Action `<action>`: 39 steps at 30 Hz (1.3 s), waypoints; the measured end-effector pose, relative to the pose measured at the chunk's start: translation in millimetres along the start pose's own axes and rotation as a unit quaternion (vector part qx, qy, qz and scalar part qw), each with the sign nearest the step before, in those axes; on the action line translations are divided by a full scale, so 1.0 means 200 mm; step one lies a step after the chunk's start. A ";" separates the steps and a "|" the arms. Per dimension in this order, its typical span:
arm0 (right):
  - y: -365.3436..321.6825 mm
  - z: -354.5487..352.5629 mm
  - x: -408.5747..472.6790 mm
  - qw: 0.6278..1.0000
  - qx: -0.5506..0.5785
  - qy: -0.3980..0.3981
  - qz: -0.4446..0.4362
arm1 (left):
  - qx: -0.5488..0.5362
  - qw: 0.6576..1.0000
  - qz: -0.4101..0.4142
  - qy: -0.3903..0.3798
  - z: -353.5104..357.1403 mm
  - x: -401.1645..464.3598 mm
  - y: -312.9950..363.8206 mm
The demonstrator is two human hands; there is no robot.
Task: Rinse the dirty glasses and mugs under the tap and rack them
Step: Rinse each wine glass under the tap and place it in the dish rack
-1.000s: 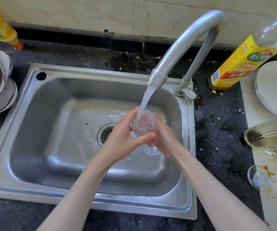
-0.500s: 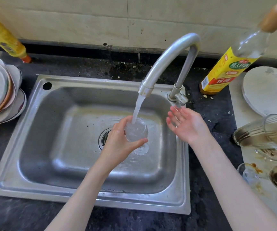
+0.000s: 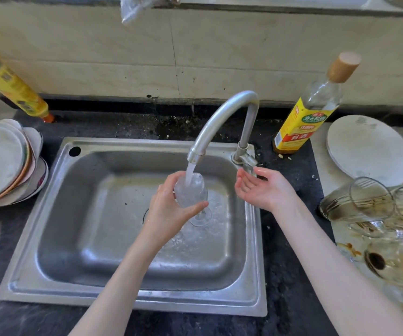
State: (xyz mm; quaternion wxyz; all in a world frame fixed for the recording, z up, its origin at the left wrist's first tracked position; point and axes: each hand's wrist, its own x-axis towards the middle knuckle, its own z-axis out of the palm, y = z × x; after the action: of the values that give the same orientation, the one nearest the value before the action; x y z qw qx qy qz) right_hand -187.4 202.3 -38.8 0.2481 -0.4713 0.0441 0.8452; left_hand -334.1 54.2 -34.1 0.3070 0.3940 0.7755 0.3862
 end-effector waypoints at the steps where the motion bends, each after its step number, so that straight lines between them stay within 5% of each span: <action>1: -0.01 0.01 -0.01 1.000 0.017 -0.004 0.005 | -0.003 1.000 0.001 0.003 -0.01 0.00 0.02; 12: -0.16 0.06 -0.04 0.986 0.150 -0.066 0.003 | 0.000 0.999 -0.016 0.032 -0.07 0.03 0.17; 17: 0.00 0.03 -0.08 0.995 -0.076 -0.023 -0.057 | -0.091 0.988 -0.099 0.075 -0.06 0.03 0.15; 20: 0.12 -0.06 -0.16 0.961 -0.268 -0.047 -0.043 | -0.254 0.940 -0.211 0.091 -0.03 0.03 0.06; 24: 0.33 -0.18 -0.20 0.903 -0.427 -0.041 0.022 | -0.457 0.814 -0.351 0.071 0.03 -0.01 -0.07; 31: 0.59 -0.11 -0.12 0.924 -0.357 0.085 -0.109 | -0.580 0.698 -0.416 0.054 0.10 -0.16 -0.13; 35: 0.61 -0.05 -0.14 0.910 -0.354 0.081 -0.198 | -0.625 0.669 -0.402 0.029 0.06 -0.21 -0.09; 39: 0.57 0.01 -0.20 0.890 -0.375 0.029 -0.256 | -0.586 0.722 -0.367 -0.038 -0.02 -0.21 -0.06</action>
State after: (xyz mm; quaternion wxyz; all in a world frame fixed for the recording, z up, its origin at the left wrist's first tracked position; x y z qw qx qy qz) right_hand -224.6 87.5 -23.0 0.2598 -0.5483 -0.3912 0.6920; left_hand -320.0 11.9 -36.0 0.6237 -0.1650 0.4659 0.6056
